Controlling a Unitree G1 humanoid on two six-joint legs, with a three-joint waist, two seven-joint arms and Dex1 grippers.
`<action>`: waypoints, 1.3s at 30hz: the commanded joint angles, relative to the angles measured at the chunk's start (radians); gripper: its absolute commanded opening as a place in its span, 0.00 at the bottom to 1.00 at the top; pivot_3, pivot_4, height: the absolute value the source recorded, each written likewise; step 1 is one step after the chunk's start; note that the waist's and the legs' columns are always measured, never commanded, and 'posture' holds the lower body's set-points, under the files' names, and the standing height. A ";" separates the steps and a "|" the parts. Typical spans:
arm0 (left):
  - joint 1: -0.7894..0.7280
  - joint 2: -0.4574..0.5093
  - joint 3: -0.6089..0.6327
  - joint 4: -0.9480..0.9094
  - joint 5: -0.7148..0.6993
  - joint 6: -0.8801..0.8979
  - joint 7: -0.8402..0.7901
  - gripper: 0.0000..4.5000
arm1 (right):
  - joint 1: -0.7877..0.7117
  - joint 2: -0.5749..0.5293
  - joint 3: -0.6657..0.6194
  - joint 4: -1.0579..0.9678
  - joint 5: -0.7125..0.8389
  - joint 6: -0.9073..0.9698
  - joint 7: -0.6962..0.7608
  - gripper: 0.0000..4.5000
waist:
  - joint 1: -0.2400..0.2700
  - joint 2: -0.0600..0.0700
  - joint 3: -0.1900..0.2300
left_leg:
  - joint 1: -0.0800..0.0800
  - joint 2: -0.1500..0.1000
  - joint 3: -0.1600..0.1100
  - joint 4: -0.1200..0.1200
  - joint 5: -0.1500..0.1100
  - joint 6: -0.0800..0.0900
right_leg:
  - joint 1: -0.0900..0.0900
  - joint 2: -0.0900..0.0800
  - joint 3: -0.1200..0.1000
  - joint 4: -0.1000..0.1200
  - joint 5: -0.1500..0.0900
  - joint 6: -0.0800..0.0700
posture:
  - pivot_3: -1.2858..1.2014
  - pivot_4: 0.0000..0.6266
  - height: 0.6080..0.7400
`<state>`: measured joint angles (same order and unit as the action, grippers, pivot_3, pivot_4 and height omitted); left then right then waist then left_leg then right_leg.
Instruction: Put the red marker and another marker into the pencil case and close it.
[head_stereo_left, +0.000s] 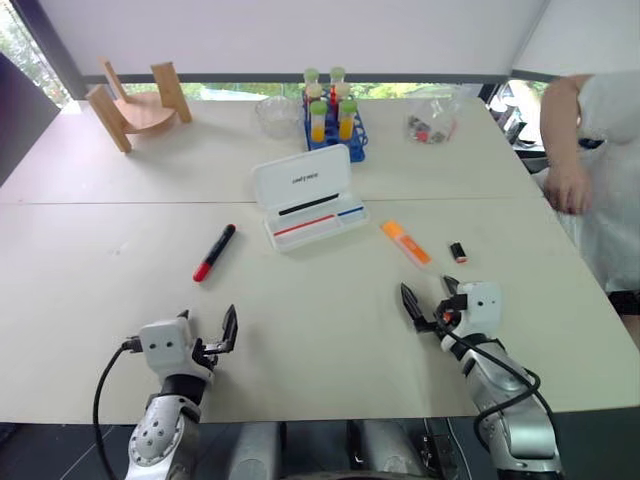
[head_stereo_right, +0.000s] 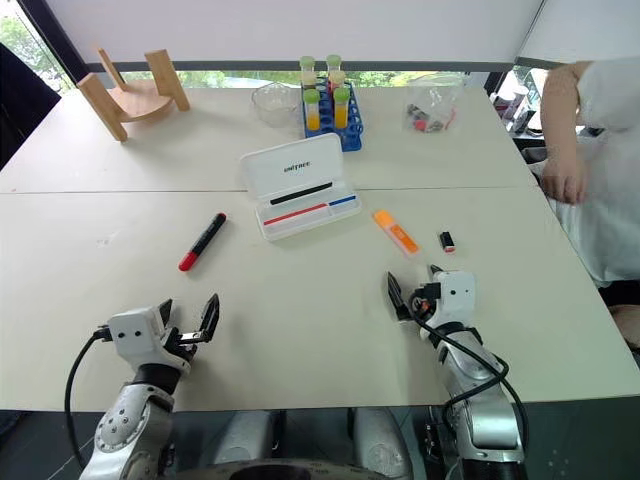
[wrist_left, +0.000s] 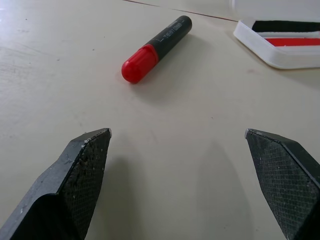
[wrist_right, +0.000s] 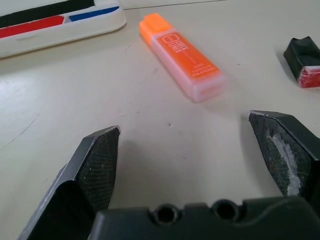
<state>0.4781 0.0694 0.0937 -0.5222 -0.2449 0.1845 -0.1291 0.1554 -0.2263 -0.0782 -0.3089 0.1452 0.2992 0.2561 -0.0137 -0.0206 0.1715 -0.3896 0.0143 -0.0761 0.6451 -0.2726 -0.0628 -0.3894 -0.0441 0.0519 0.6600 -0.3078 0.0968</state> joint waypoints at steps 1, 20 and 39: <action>0.001 0.011 0.014 -0.044 -0.017 -0.020 -0.017 0.98 | 0.006 -0.021 -0.005 -0.025 0.009 -0.002 0.023 1.00 | 0.000 0.001 0.000 | 0.000 0.000 0.000 0.000 0.000 0.000 | 0.000 0.000 0.000 0.000 0.000 0.000 | 0.52 0.24 1.00; -0.011 0.020 0.012 -0.046 -0.030 -0.024 -0.037 0.98 | 0.002 -0.044 -0.014 -0.001 0.009 -0.031 0.058 1.00 | 0.000 0.003 0.000 | -0.001 0.000 0.000 0.000 0.000 0.000 | 0.000 0.000 0.000 -0.001 0.000 0.000 | 0.52 0.24 1.00; -0.666 0.510 -0.047 0.354 -0.197 0.128 -0.665 0.98 | -0.269 -0.528 -0.111 -0.249 0.444 0.440 0.493 1.00 | 0.000 0.011 0.005 | -0.001 -0.001 0.000 0.000 0.000 0.001 | 0.001 0.000 -0.001 -0.001 0.003 0.004 | 0.52 0.24 1.00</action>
<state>-0.1561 0.5714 0.0743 -0.2155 -0.4461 0.3254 -0.7385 -0.0900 -0.7349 -0.1635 -0.5265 0.5449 0.7140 0.7250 -0.0141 -0.0091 0.1764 -0.3902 0.0132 -0.0764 0.6456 -0.2730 -0.0614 -0.3886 -0.0440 0.0504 0.6591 -0.3050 0.1015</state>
